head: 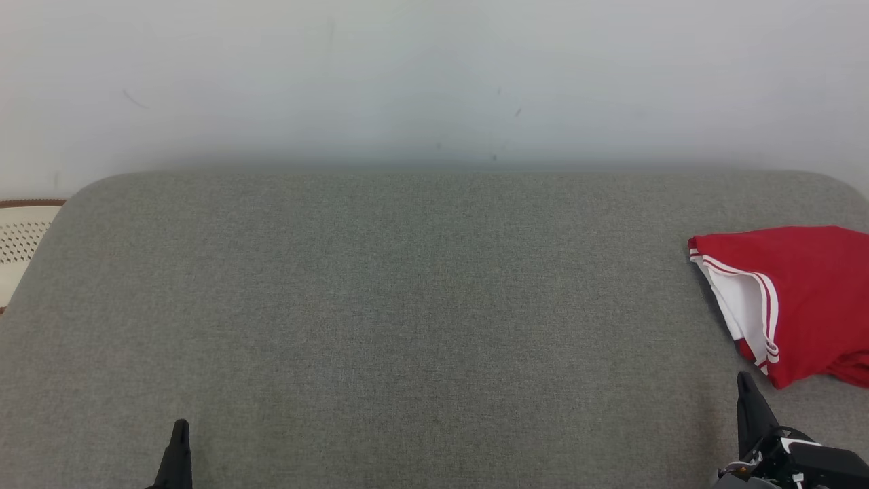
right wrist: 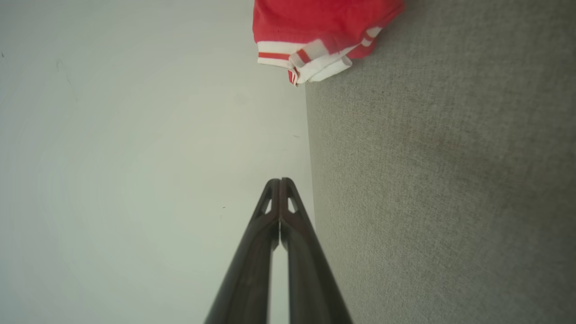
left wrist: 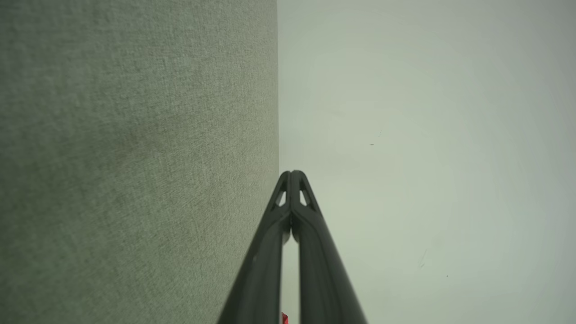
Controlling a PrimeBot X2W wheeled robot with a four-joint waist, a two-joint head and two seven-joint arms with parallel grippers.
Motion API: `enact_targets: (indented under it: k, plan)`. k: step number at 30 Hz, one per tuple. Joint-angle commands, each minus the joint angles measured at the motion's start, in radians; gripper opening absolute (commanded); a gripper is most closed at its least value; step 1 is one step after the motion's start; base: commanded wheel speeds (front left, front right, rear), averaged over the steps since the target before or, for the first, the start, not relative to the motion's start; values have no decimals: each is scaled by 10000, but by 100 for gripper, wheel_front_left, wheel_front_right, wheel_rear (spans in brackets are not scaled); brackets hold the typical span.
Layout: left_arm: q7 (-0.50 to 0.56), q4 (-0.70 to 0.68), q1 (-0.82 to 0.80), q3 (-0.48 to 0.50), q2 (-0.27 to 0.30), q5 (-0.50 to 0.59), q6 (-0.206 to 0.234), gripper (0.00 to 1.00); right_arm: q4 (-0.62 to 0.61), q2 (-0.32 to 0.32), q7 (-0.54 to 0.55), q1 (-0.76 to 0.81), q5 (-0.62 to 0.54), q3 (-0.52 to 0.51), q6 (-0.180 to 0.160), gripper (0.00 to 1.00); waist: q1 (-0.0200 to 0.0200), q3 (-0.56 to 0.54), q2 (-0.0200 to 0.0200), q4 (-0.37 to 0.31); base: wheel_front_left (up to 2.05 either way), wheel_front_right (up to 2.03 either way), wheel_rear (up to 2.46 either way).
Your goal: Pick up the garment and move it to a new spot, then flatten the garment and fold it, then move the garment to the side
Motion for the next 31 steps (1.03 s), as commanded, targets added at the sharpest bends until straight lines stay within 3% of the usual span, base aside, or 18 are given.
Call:
enact_targets:
  k: [1,31]
  plan:
    - [30,44,-52,30,35,-41,-26,0,-25,32,19,28,-69,-18,4,0,0,0,0,0,0,0,0]
    - [29,44,-52,30,35,-42,-26,0,-24,44,36,26,-67,-35,4,0,0,0,0,0,0,0,0]
